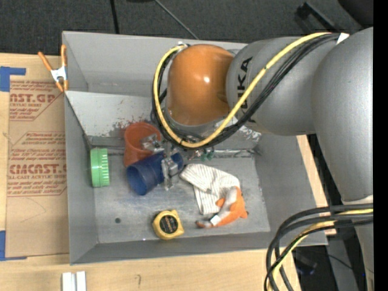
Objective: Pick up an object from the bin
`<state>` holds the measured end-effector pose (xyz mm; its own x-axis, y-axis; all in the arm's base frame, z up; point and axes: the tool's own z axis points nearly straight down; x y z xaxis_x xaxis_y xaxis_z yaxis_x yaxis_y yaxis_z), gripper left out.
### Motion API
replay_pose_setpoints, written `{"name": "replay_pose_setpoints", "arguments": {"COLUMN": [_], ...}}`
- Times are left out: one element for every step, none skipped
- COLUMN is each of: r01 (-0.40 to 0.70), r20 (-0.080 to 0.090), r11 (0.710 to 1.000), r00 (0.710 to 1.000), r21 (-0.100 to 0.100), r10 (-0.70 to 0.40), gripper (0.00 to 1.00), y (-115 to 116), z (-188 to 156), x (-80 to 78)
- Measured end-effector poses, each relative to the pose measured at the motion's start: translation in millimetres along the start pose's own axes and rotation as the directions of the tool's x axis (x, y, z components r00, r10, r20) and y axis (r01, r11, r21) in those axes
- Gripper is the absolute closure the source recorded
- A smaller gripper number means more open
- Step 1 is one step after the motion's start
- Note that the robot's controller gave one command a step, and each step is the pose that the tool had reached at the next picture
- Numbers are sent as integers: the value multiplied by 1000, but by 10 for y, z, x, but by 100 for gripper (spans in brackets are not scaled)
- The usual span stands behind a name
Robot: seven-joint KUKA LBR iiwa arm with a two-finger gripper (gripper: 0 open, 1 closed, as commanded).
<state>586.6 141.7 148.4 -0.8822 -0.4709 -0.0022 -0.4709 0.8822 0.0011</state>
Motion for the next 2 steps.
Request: {"name": "replay_pose_setpoints", "arguments": {"r01": [0,3], "r20": [0,3], "r11": [1000,1000], "r00": [1000,1000], "r21": [0,2], "r10": [0,-3], "gripper": [100,100], "y": [2,-15], "z": [0,-1534], "x": [0,234]}}
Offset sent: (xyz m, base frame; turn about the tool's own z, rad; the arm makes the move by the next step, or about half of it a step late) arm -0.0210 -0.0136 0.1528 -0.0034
